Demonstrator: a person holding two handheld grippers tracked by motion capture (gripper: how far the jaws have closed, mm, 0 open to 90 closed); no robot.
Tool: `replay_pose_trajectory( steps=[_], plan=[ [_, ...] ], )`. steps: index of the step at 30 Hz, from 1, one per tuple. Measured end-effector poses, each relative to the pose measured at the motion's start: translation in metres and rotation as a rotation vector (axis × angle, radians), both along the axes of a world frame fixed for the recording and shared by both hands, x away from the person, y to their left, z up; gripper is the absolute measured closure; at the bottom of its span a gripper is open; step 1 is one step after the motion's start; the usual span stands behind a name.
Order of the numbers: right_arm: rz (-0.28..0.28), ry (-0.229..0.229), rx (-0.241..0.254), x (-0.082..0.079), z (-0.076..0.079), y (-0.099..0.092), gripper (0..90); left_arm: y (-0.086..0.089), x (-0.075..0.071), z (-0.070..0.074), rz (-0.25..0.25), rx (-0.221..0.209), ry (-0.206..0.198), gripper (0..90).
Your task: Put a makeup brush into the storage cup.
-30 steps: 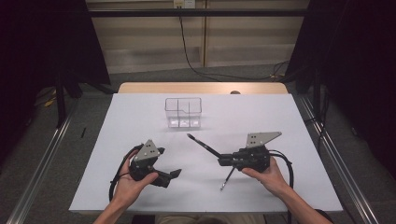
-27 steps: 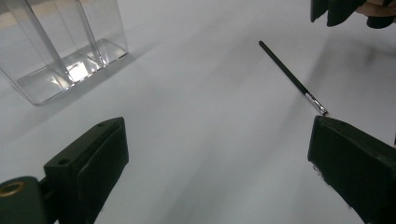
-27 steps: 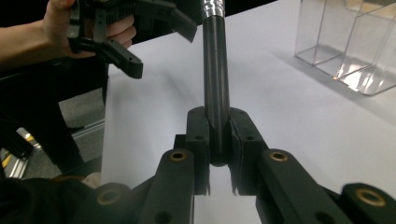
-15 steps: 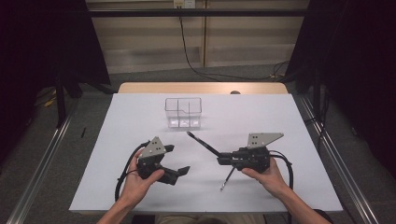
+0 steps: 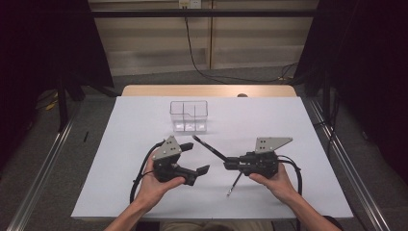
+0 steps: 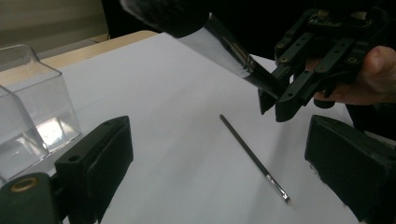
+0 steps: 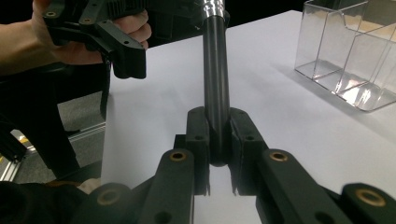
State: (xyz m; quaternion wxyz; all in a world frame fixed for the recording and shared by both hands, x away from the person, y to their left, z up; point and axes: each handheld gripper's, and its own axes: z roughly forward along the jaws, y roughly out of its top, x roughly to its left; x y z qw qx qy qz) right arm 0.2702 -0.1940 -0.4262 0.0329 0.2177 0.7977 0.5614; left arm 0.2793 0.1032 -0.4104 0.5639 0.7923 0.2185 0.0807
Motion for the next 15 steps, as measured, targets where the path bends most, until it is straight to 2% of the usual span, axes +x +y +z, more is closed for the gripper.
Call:
replay_pose_trajectory(
  steps=[4,8,14,15],
  plan=[
    [0.003,-0.009,-0.001,-0.001,0.000,0.000,80.0,-0.006,0.001,0.001,-0.043,-0.041,0.002,4.7],
    [0.004,-0.013,-0.008,-0.001,0.001,0.000,80.0,-0.010,0.001,0.003,-0.036,-0.062,0.001,7.1],
    [0.004,-0.021,-0.003,-0.001,0.001,0.001,79.9,-0.015,0.002,0.003,-0.043,-0.076,-0.009,21.7],
    [0.005,-0.019,-0.003,-0.001,0.000,0.001,79.9,-0.016,0.003,0.003,-0.040,-0.091,-0.004,24.1]
  ],
)
